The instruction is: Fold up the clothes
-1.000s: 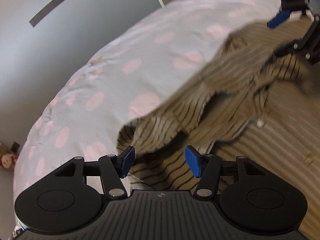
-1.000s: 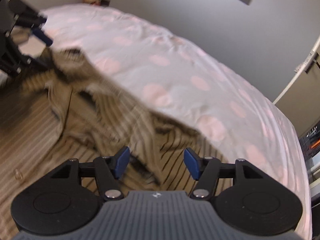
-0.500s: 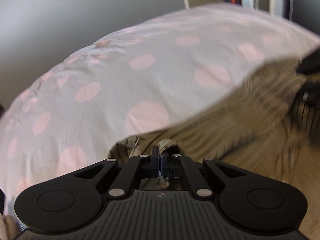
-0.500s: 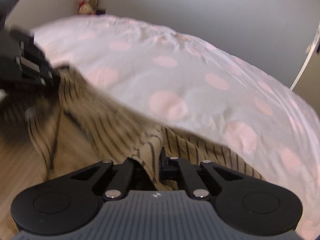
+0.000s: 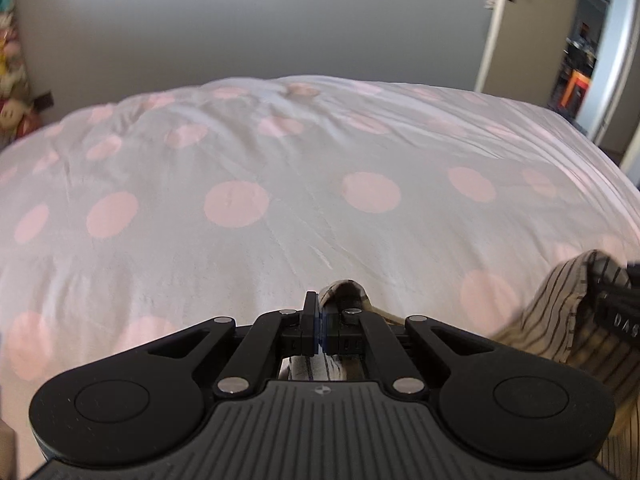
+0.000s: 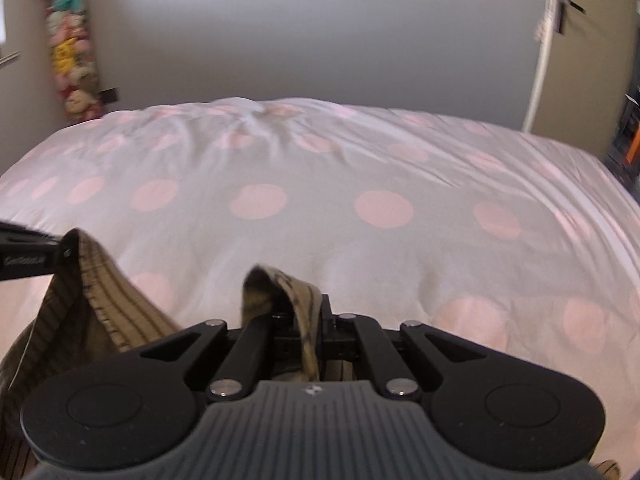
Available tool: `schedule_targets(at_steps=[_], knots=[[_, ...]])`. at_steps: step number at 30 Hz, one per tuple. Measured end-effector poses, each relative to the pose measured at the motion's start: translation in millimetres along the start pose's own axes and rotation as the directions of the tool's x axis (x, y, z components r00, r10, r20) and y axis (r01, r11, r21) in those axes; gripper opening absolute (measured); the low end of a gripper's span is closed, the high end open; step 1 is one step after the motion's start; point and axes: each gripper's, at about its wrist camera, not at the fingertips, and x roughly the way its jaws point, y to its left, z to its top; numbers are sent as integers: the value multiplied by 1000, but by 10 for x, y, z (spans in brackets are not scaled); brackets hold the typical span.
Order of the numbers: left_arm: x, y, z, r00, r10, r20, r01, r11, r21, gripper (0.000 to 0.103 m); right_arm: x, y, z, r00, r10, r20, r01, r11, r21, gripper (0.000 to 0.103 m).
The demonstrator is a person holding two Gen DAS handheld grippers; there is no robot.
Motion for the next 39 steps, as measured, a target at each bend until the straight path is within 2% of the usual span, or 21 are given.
schedule_targets(at_steps=[7,11,13,15,18,19,20,25,28,31,35,39], knots=[[450,14,-129,999,7,-39,-7,1000,-10,1,413,-129,-193,998,-24,-58,27,999,37,10],[538,73,-137,1000,3,0,-3,999,-41,8,551,-241,-236,997,-34,-72,38,998,57,27],[550,110,-110,1000,8,13,-7,998,-64,12,573,-304,-224,997,-28,-71,33,996,84,31],[528,153,-72,999,29,30,-26,995,-97,19,573,-369,-198,998,-15,-69,23,993,119,35],[401,258,4,995,53,82,-40,986,-159,27,490,-475,-129,999,21,-47,-12,981,196,59],[350,302,30,994,56,91,-39,983,-177,31,463,-512,-106,998,42,-46,-31,975,220,75],[297,345,53,994,57,97,-38,981,-190,41,438,-549,-85,996,78,-54,-63,969,237,82],[-98,509,78,996,25,86,-12,989,-149,44,67,-612,-64,993,120,-13,-115,969,218,82],[-466,614,-53,997,1,72,6,995,-97,45,-257,-580,-158,991,131,-1,-128,973,195,83],[-892,716,-306,998,-33,46,36,997,-61,45,-606,-509,-381,992,129,-9,-125,971,205,83],[-1480,862,-776,998,-57,19,58,997,-53,45,-1101,-328,-844,988,144,-49,-129,966,223,83],[-1977,929,-1258,999,-37,-16,36,999,-8,46,-1657,-57,-1343,985,158,-70,-140,966,215,83]])
